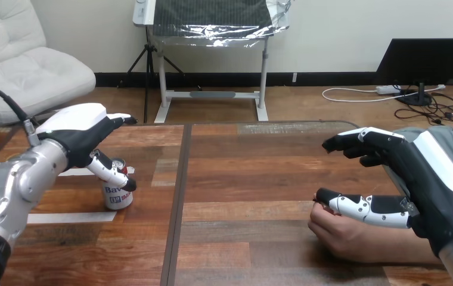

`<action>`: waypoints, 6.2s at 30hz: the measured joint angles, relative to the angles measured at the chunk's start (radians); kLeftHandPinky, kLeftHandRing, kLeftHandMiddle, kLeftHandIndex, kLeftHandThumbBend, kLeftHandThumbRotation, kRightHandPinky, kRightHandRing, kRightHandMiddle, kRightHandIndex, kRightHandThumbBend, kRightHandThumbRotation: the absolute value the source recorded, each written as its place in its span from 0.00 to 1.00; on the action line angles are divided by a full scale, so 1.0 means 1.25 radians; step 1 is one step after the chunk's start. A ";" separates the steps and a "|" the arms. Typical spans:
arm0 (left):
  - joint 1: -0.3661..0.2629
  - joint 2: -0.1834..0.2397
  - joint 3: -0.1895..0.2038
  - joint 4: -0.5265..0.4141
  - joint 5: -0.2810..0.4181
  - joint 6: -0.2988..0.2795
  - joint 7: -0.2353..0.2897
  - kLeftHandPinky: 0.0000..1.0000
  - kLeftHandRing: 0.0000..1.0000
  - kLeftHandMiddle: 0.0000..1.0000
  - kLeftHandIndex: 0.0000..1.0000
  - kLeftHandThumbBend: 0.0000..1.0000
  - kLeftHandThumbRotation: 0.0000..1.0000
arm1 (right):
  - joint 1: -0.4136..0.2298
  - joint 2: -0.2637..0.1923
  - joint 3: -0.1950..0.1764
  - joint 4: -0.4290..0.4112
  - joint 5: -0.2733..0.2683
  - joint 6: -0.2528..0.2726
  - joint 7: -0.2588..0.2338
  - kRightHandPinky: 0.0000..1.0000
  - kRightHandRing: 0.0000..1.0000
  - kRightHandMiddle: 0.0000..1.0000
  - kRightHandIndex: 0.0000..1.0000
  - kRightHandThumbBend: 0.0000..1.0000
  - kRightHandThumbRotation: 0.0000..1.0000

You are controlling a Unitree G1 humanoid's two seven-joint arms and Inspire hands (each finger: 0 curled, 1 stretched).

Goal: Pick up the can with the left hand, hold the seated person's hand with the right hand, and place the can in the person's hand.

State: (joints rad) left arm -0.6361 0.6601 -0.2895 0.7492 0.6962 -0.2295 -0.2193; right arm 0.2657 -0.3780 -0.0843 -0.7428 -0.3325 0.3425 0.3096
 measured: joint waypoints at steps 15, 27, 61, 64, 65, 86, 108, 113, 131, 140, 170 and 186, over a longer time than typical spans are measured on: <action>-0.018 0.000 -0.039 0.058 0.053 -0.012 0.080 0.87 0.93 0.94 0.92 0.91 0.33 | 0.000 -0.004 -0.002 0.000 0.007 0.002 0.005 0.82 0.80 0.78 0.70 0.63 0.00; -0.030 0.000 -0.073 0.123 0.084 -0.028 0.166 0.89 0.93 0.94 0.92 0.89 0.38 | 0.000 -0.015 -0.002 0.000 0.007 0.006 0.006 0.82 0.79 0.77 0.70 0.65 0.00; -0.083 -0.047 -0.121 0.311 0.078 -0.033 0.237 0.88 0.92 0.94 0.92 0.86 0.47 | 0.000 -0.019 -0.005 -0.001 0.005 0.018 0.024 0.80 0.77 0.75 0.69 0.65 0.00; -0.084 -0.056 -0.121 0.327 0.077 -0.032 0.237 0.87 0.92 0.94 0.92 0.86 0.47 | 0.000 -0.021 -0.006 -0.002 0.001 0.018 0.026 0.79 0.77 0.75 0.69 0.65 0.00; -0.085 -0.060 -0.121 0.332 0.076 -0.030 0.237 0.87 0.91 0.94 0.92 0.85 0.46 | 0.000 -0.022 -0.006 -0.002 -0.001 0.018 0.027 0.79 0.77 0.75 0.69 0.66 0.00; -0.085 -0.103 -0.119 0.391 0.029 -0.022 0.244 0.84 0.91 0.93 0.91 0.85 0.46 | 0.000 -0.049 -0.012 -0.017 -0.004 0.018 0.038 0.78 0.77 0.74 0.69 0.67 0.00; -0.085 -0.125 -0.119 0.406 0.014 -0.018 0.279 0.85 0.90 0.93 0.91 0.85 0.47 | 0.000 -0.050 -0.013 -0.017 -0.005 0.021 0.050 0.78 0.76 0.74 0.69 0.67 0.00; -0.085 -0.126 -0.119 0.406 0.014 -0.018 0.287 0.86 0.91 0.93 0.91 0.84 0.47 | 0.000 -0.050 -0.013 -0.017 -0.005 0.023 0.050 0.77 0.76 0.74 0.69 0.67 0.00; -0.085 -0.128 -0.120 0.408 0.014 -0.018 0.293 0.85 0.91 0.94 0.92 0.83 0.47 | 0.000 -0.050 -0.013 -0.018 -0.019 0.032 0.060 0.78 0.77 0.74 0.69 0.66 0.00; -0.085 -0.128 -0.120 0.409 0.015 -0.018 0.293 0.82 0.89 0.92 0.90 0.83 0.46 | 0.000 -0.050 -0.013 -0.019 -0.019 0.041 0.067 0.78 0.77 0.74 0.69 0.65 0.00; -0.094 -0.135 -0.099 0.410 -0.035 0.054 0.233 0.66 0.72 0.78 0.77 0.73 0.23 | -0.006 -0.054 -0.013 -0.023 -0.033 0.058 0.080 0.78 0.76 0.74 0.70 0.65 0.00; -0.122 -0.135 -0.099 0.410 -0.046 0.120 0.163 0.67 0.74 0.78 0.78 0.69 0.18 | -0.026 -0.057 -0.013 -0.027 -0.034 0.069 0.091 0.78 0.76 0.74 0.71 0.64 0.00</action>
State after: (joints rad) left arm -0.7888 0.4913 -0.4132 1.2622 0.6389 -0.0793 -0.0154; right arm 0.2330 -0.4496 -0.1009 -0.7769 -0.3753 0.4288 0.4228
